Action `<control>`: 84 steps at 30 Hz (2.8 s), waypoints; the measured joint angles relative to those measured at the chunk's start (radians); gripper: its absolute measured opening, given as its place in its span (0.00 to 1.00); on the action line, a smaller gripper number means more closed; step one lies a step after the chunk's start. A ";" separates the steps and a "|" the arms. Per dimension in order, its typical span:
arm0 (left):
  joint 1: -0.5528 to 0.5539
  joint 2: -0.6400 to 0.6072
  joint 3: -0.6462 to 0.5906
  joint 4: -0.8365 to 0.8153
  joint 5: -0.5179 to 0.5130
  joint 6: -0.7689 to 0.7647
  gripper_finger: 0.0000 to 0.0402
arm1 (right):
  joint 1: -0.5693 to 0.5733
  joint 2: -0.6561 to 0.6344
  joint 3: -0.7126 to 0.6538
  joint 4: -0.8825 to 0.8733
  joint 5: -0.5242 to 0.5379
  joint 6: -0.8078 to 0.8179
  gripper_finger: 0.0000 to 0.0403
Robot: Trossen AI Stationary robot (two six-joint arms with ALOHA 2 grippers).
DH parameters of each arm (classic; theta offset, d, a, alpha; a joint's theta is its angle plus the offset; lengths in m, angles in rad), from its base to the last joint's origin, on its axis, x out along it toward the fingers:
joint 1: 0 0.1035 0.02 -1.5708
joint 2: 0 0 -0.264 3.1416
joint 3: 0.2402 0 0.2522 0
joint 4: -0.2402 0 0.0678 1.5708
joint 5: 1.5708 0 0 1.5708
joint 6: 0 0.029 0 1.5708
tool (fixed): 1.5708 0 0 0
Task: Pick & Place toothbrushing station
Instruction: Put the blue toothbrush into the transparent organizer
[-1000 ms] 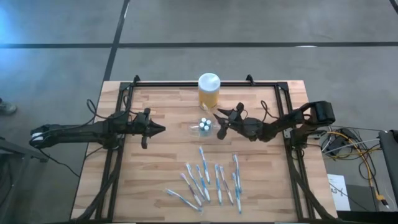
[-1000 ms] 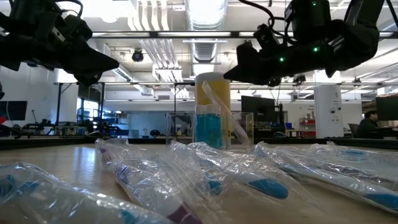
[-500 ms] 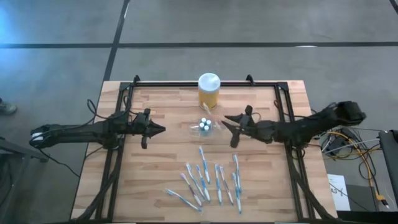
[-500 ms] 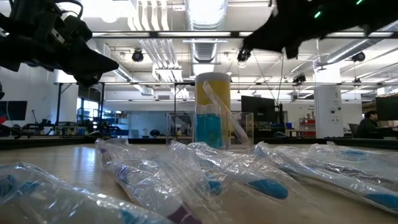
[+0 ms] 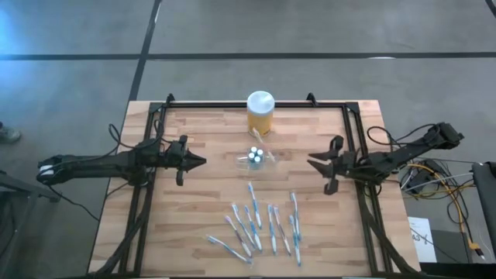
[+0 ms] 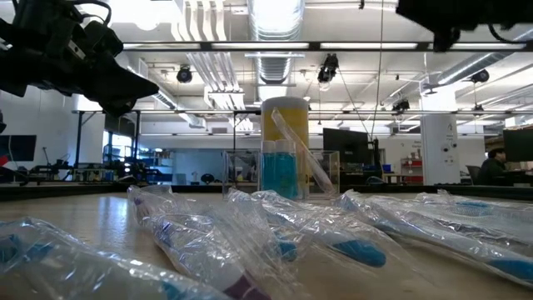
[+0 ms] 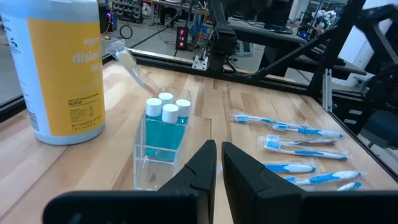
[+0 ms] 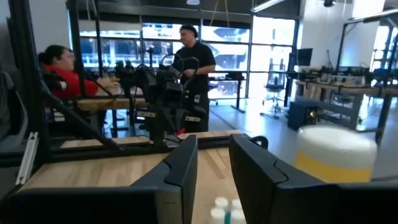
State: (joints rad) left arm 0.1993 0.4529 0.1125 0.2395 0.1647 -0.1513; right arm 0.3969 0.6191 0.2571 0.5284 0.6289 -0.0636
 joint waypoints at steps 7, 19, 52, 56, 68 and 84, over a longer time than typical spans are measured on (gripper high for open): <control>0.000 0.000 -0.001 0.000 0.000 0.001 0.07 | 0.000 -0.158 -0.167 0.007 -0.006 0.077 0.18; 0.000 0.000 -0.001 0.015 0.000 -0.003 0.07 | 0.000 -0.253 -0.248 0.022 -0.110 0.038 0.09; 0.000 0.000 -0.001 0.018 0.000 -0.036 0.07 | 0.000 0.228 0.365 -1.018 -0.082 0.827 0.02; 0.000 0.000 -0.001 0.019 0.000 -0.061 0.07 | 0.009 0.399 0.469 -1.220 -0.142 0.993 0.02; 0.000 0.000 -0.001 0.022 0.000 -0.064 0.07 | 0.027 0.801 0.574 -1.182 -0.445 0.999 0.02; 0.000 0.000 -0.001 0.022 0.000 -0.062 0.07 | 0.008 0.927 0.574 -1.085 -0.525 1.086 0.46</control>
State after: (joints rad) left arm 0.1993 0.4530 0.1112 0.2611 0.1648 -0.2136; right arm 0.4045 1.5461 0.8310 -0.5570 0.1040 1.0221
